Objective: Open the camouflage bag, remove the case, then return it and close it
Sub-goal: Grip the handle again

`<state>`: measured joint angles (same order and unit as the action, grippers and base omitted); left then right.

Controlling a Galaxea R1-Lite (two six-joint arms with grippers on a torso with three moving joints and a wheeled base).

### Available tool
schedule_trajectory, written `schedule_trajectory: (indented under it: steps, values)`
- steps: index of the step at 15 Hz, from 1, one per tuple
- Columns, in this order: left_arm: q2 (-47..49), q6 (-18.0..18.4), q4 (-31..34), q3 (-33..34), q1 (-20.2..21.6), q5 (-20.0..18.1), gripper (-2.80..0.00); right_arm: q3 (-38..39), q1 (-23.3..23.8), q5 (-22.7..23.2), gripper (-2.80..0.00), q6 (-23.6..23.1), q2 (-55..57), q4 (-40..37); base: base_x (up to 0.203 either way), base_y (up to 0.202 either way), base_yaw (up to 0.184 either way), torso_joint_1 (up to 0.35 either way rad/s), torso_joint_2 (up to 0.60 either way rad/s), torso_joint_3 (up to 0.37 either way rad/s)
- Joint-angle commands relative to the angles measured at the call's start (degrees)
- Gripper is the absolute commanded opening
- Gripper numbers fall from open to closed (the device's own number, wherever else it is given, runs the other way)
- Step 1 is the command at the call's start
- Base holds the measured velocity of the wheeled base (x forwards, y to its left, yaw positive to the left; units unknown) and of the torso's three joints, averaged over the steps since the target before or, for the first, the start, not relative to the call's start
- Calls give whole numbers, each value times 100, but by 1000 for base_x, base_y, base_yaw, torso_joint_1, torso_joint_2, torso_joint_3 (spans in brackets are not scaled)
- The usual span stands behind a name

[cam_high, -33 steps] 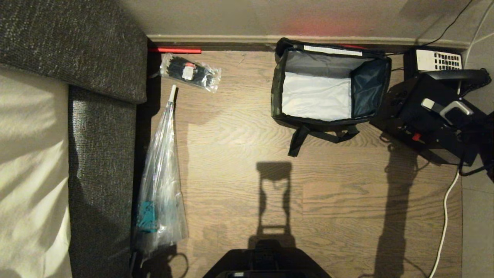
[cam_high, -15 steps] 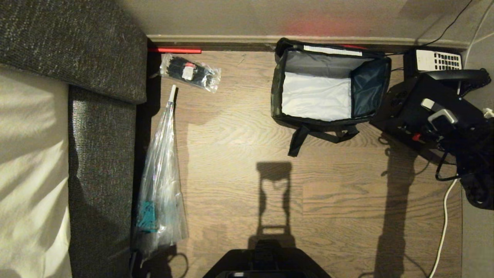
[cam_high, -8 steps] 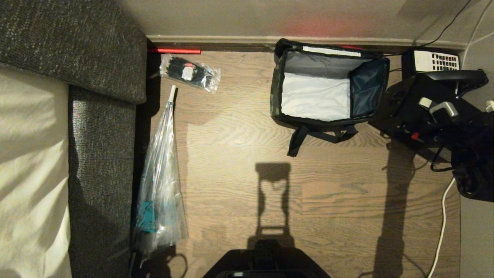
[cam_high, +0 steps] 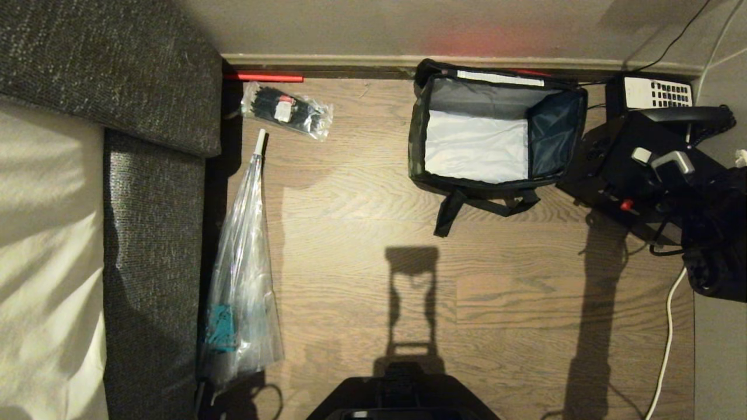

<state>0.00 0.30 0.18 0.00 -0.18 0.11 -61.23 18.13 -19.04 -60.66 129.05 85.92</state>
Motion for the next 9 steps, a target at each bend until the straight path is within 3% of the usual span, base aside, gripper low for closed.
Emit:
schedule_trajectory:
  steps: [1,9]
  values:
    - [0,5,0,8,1,7,-280,-137,-14,55,0,-23,75,56,0,0,0,0,0,0]
    - [0,5,0,9,1,6,-280,-366,-11,292,0,23,378,165,0,0,0,0,0,0]
